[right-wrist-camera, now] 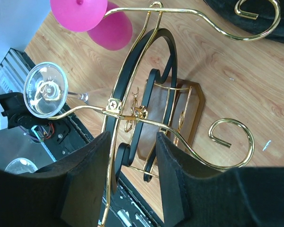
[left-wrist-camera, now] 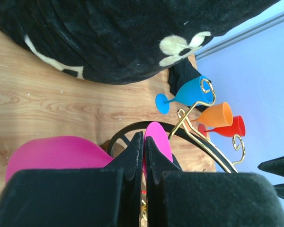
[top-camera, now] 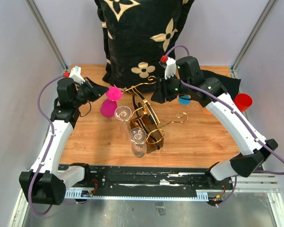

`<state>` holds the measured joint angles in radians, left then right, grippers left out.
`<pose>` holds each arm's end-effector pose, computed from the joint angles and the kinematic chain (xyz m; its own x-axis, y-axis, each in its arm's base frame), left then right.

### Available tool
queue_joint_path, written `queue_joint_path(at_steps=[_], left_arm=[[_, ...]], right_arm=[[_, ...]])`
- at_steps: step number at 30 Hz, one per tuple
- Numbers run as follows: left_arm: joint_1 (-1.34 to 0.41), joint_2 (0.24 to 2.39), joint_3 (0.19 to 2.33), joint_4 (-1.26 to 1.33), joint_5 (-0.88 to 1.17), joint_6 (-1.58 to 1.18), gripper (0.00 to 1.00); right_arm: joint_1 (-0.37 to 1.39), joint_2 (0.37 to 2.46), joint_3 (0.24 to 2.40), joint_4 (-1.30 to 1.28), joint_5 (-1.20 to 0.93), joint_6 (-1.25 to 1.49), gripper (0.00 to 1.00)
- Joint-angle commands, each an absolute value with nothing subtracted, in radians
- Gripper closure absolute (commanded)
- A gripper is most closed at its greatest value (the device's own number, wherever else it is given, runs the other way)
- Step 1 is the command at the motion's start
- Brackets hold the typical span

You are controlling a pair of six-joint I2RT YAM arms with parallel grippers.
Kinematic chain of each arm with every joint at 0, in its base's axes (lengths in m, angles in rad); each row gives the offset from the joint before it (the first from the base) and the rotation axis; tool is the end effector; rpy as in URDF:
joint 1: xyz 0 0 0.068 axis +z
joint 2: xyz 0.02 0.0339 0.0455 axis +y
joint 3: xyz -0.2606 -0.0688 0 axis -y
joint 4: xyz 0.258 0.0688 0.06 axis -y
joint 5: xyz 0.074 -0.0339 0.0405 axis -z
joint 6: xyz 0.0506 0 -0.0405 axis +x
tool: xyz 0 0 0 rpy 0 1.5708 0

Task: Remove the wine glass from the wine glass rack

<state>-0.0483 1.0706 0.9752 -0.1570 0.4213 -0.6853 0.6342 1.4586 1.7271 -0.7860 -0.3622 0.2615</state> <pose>0.2726 -0.0339 0.3473 -0.4713 -0.5555 -0.6851 0.1825 0.6985 -0.6919 0.2545 0.2094 0.4387 -0.5923 -0.1356 -0.7942 -0.6718 0.6272 0.3940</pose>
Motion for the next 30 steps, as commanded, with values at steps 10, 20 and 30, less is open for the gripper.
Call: queue_joint_path(at_steps=[10,20,30], left_arm=[[-0.054,0.986,1.005,-0.269,0.340,-0.639,1.00],[-0.054,0.949,0.889,-0.188,0.518,-0.739,0.99],[-0.061,1.030,0.848,0.021,0.598,-0.853,0.99]], right_arm=[[0.597,1.390,1.682,-0.764,-0.365,0.247,0.56],[0.584,1.379,1.662,-0.759,-0.365,0.250,0.55],[0.576,1.384,1.658,-0.758,-0.369,0.248,0.56]])
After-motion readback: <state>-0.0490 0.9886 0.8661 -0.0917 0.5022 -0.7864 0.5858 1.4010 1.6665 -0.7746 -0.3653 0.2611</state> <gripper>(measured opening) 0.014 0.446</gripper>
